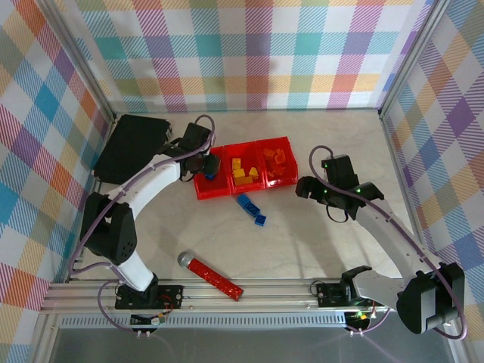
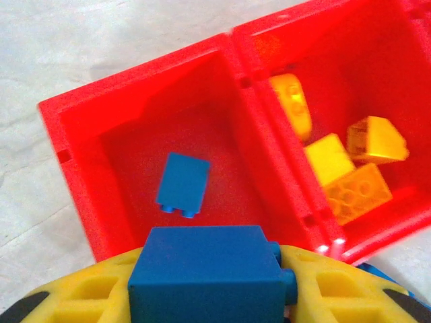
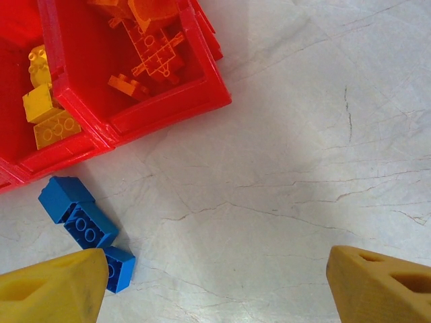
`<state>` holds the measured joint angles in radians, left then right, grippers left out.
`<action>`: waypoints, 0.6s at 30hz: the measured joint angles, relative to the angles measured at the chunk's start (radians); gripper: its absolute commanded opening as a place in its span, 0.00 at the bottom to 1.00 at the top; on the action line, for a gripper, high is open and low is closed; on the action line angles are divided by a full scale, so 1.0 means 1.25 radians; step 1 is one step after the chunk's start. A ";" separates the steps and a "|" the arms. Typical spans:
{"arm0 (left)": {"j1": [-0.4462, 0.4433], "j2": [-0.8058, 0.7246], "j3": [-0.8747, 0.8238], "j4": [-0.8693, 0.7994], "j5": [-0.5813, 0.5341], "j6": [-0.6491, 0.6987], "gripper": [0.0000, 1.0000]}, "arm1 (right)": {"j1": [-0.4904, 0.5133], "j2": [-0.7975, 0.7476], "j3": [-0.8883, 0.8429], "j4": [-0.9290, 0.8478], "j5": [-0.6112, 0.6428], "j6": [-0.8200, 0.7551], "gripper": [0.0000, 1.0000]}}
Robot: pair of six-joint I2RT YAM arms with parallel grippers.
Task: Sort the legos into containers by color
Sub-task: Place the lego in the container.
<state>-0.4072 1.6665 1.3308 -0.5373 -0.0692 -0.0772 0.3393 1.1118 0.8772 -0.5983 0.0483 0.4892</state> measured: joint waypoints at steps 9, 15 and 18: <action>0.026 0.015 -0.008 0.065 0.013 -0.025 0.60 | 0.000 0.000 0.000 0.000 -0.004 0.000 0.85; 0.026 -0.015 -0.031 0.094 0.026 -0.031 0.68 | 0.000 0.000 0.000 0.000 -0.007 0.000 0.85; 0.022 -0.044 -0.037 0.098 0.037 -0.031 0.73 | 0.000 0.000 0.000 0.000 -0.007 0.000 0.84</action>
<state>-0.3794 1.6112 1.2842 -0.4152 -0.0231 -0.1154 0.3393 1.1122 0.8772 -0.5983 0.0399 0.4892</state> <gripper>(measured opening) 0.693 0.846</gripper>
